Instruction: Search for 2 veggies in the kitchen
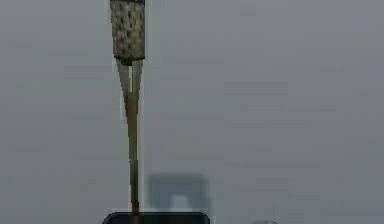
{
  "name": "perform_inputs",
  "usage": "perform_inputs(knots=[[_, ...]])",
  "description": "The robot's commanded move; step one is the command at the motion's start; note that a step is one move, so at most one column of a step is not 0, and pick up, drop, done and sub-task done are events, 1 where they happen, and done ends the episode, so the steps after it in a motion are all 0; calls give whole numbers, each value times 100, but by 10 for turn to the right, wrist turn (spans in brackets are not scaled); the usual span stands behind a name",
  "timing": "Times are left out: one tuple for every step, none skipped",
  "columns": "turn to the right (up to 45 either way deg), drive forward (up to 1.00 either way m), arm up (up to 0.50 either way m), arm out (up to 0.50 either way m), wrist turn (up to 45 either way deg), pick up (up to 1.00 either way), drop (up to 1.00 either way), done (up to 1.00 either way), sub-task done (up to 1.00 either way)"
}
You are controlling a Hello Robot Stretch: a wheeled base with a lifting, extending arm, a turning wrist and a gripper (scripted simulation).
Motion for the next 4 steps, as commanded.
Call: perform_inputs(knots=[[-450,0,0,0,0,0,0,0,0],[-450,0,0,0,0,0,0,0,0],[-450,0,0,0,0,0,0,0,0],[-420,0,0,0,0,0,0,0,0]])
